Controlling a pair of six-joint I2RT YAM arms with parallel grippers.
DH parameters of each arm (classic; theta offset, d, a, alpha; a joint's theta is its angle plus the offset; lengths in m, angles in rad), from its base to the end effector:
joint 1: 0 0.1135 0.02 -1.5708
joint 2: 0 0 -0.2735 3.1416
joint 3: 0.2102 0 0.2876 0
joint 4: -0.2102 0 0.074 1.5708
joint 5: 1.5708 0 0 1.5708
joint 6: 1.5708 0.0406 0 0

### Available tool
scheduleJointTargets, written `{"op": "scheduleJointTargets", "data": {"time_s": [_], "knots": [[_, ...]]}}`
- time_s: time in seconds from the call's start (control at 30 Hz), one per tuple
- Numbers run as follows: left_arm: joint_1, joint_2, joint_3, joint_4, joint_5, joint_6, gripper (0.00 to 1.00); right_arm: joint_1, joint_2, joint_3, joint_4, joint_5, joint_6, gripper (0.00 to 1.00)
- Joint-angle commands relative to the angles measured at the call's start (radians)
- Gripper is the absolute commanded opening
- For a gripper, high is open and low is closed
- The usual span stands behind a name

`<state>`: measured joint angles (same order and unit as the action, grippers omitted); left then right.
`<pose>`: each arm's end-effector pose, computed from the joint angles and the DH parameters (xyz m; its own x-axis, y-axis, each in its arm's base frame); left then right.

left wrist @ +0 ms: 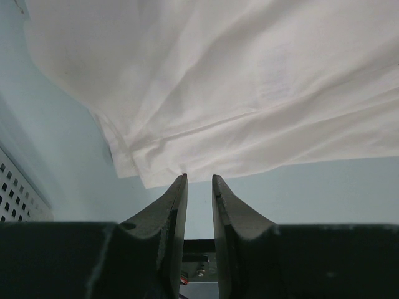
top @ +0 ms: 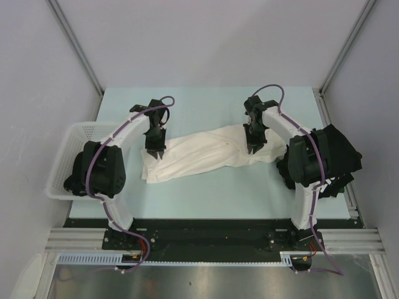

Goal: Fold and stack the t-shirts
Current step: Fold the other side of the tshirt into a rectangle

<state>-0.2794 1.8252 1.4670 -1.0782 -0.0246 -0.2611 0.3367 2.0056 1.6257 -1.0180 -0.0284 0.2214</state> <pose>0.3738 -0.1062 0.2222 -0.9906 0.0158 -0.1357 0.0174 0.9998 -0.0110 0.4134 0.1459 0.2001 -0.9806 -0.1107 -0.1617 -0.1225 0.9903 0.0651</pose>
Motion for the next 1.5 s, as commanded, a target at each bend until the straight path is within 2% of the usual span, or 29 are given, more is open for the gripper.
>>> {"op": "scheduleJointTargets", "data": {"time_s": [0.0, 0.33, 0.63, 0.93, 1.33, 1.47], "knots": [[-0.006, -0.043, 0.026, 0.003, 0.003, 0.016, 0.27, 0.004, -0.008, 0.075, -0.020, 0.099, 0.009, 0.27], [-0.006, -0.053, -0.002, 0.008, 0.008, 0.000, 0.28, -0.080, 0.015, 0.227, -0.045, 0.171, -0.048, 0.29], [-0.007, -0.061, -0.004, 0.000, -0.003, -0.013, 0.28, -0.148, 0.119, 0.206, 0.071, 0.157, -0.116, 0.30], [-0.007, -0.076, -0.020, -0.008, -0.015, -0.027, 0.27, -0.200, 0.211, 0.207, 0.079, 0.163, -0.145, 0.29], [-0.024, -0.063, -0.011, 0.003, -0.001, -0.052, 0.28, -0.251, 0.101, 0.186, -0.030, 0.180, -0.128, 0.29], [-0.035, -0.056, -0.011, 0.006, 0.000, -0.059, 0.28, -0.251, 0.128, 0.158, -0.028, 0.177, -0.134, 0.29]]}}
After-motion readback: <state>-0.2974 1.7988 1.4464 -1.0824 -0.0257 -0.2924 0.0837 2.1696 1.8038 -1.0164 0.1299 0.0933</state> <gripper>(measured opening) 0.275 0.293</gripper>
